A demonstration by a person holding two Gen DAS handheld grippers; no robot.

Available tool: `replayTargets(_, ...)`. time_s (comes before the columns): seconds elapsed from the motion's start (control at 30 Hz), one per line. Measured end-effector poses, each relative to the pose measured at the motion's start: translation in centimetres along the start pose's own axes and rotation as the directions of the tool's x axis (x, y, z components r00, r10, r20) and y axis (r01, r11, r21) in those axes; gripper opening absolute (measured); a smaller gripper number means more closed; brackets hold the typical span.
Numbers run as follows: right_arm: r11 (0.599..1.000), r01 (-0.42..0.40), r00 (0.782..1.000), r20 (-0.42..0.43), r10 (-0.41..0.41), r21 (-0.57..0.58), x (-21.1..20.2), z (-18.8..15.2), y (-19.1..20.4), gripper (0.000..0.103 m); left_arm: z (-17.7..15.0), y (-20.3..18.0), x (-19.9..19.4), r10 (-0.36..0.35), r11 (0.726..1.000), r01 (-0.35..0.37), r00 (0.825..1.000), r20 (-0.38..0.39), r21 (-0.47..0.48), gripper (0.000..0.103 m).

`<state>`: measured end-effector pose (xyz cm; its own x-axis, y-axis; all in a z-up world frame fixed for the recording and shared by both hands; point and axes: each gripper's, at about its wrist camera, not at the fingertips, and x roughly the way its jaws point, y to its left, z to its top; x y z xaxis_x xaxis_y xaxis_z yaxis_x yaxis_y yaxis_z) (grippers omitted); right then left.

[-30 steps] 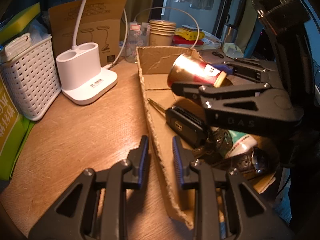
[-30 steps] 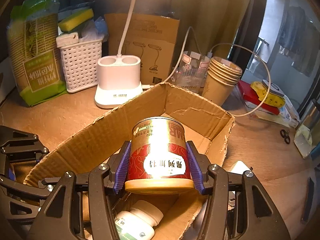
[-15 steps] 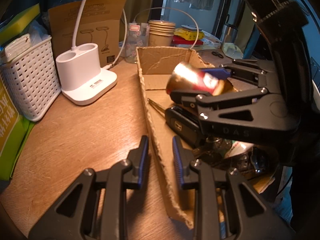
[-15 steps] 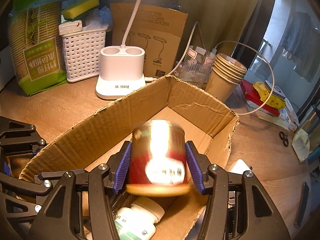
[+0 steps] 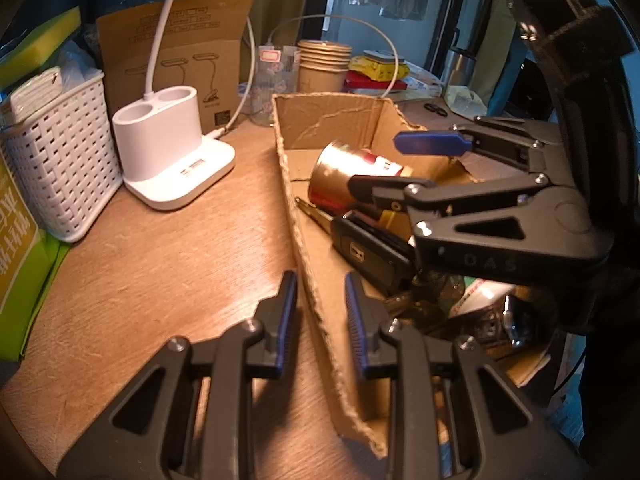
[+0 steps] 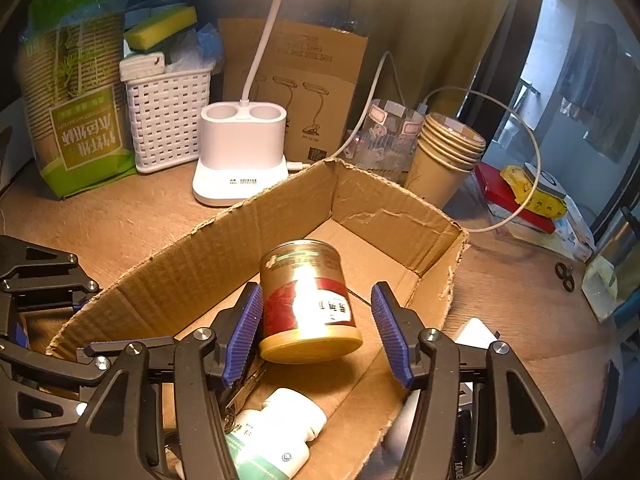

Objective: Organize rigid objects
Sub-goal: 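Lower the tin can into the box and open the right gripper, then move the right gripper to the black flashlight and grasp it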

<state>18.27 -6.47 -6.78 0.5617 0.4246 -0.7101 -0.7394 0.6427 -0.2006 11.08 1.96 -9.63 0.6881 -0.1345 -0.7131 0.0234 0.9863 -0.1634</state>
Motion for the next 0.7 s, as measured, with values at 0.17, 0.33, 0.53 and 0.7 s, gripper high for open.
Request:
replayTargets(0.17, 1.0, -0.001, 1.0, 0.024, 0.0, 0.023, -1.1, -0.2, -0.3, 0.063, 0.0, 0.0, 0.0, 0.0, 1.0, 0.0, 1.0, 0.0, 0.0, 0.026)
replayTargets(0.33, 1.0, 0.007, 0.999, 0.035, -0.008, 0.026, -1.9, -0.3, -0.4, 0.063, 0.0, 0.0, 0.0, 0.0, 1.0, 0.0, 1.0, 0.0, 0.0, 0.026)
replayTargets(0.53, 0.999, 0.022, 0.998, 0.053, -0.025, 0.047, -3.1, -0.7, -1.1, 0.063, 0.0, 0.0, 0.0, 0.0, 1.0, 0.0, 1.0, 0.0, 0.001, 0.026)
replayTargets(0.7, 0.996, 0.041, 0.996, 0.072, -0.046, 0.074, -4.4, -1.2, -1.9, 0.063, 0.0, 0.0, 0.0, 0.0, 1.0, 0.0, 1.0, 0.0, 0.001, 0.026)
